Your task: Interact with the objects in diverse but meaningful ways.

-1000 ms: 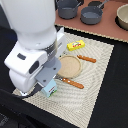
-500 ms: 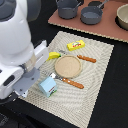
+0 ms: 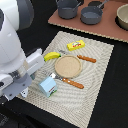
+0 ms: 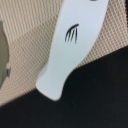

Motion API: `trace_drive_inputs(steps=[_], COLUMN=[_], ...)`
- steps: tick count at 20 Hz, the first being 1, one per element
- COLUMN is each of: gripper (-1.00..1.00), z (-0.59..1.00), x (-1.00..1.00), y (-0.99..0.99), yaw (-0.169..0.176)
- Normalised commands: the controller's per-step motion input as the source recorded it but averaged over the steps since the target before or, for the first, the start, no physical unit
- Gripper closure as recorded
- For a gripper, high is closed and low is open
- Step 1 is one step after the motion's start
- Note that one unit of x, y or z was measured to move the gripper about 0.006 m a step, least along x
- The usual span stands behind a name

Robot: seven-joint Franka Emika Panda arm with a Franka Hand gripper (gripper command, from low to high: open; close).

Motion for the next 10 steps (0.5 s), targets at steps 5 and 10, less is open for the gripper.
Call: trace_drive_inputs(steps=[5, 10], gripper=[-1.00, -1.00], z=[-0.30, -0.14], x=[-0.24, -0.46], y=[0.11, 0.07], yaw=[-0.084, -0.021])
